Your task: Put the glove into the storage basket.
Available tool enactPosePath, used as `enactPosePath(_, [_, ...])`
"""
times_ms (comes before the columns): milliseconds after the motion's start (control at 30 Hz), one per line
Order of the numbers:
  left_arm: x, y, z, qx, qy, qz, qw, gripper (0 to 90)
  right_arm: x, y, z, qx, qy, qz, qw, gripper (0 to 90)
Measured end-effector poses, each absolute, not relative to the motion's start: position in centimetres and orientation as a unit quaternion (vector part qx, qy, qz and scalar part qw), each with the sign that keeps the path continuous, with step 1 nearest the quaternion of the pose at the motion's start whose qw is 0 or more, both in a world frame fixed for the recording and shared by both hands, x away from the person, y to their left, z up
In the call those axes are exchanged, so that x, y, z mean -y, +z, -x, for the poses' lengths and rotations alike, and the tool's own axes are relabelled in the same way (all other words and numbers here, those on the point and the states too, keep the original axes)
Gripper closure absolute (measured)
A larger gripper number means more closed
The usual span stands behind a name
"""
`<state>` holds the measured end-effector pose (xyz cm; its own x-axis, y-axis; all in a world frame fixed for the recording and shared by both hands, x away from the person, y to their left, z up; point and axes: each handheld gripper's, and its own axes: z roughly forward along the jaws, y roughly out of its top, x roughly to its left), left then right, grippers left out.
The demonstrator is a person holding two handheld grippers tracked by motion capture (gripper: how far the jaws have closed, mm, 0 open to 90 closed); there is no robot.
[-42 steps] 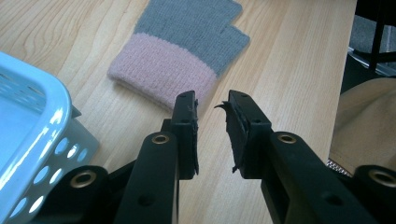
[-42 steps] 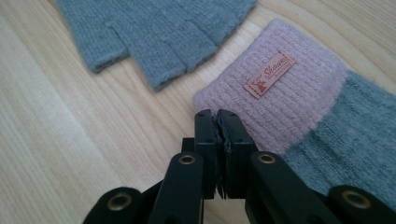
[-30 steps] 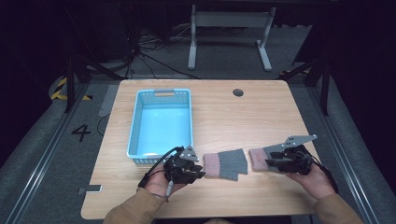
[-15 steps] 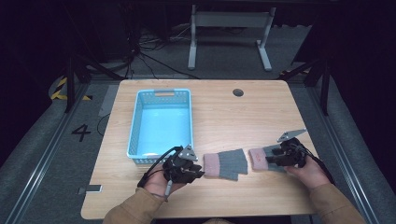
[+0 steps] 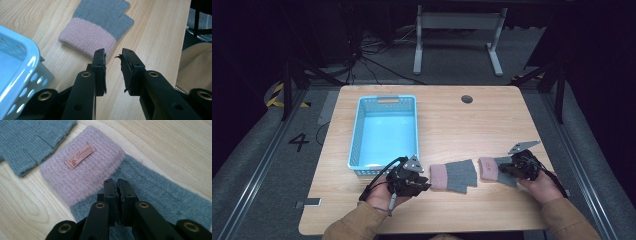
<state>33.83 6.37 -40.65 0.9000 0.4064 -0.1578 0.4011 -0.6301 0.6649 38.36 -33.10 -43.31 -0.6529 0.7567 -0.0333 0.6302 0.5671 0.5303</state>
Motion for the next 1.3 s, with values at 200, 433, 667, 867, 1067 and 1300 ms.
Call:
enactPosePath(200, [-6.4,-40.6,-33.8,-0.223,0.004,-0.903,0.367,73.5,32.6,-41.9,-37.8,-0.878,0.254,-0.381,0.138,87.5])
enactPosePath(433, [-6.4,-40.6,-33.8,-0.225,0.005,-0.903,0.366,73.5,31.6,-39.3,-36.9,-0.876,0.276,-0.365,0.155,87.4])
enactPosePath(667, [-6.4,-40.5,-33.8,-0.224,0.006,-0.902,0.368,73.5,30.1,-37.2,-36.0,-0.869,0.305,-0.352,0.164,87.4])
enactPosePath(867, [-6.6,-40.5,-33.7,-0.225,0.008,-0.901,0.369,73.5,28.1,-36.2,-35.5,-0.868,0.33,-0.334,0.16,87.4])
enactPosePath(1067, [-6.7,-40.5,-33.6,-0.226,0.009,-0.901,0.37,73.5,25.7,-36.2,-35.7,-0.866,0.353,-0.323,0.146,87.4])
enactPosePath(1300, [-6.8,-40.4,-33.6,-0.226,0.008,-0.901,0.37,73.5,22.9,-36.7,-35.7,-0.871,0.361,-0.303,0.134,87.4])
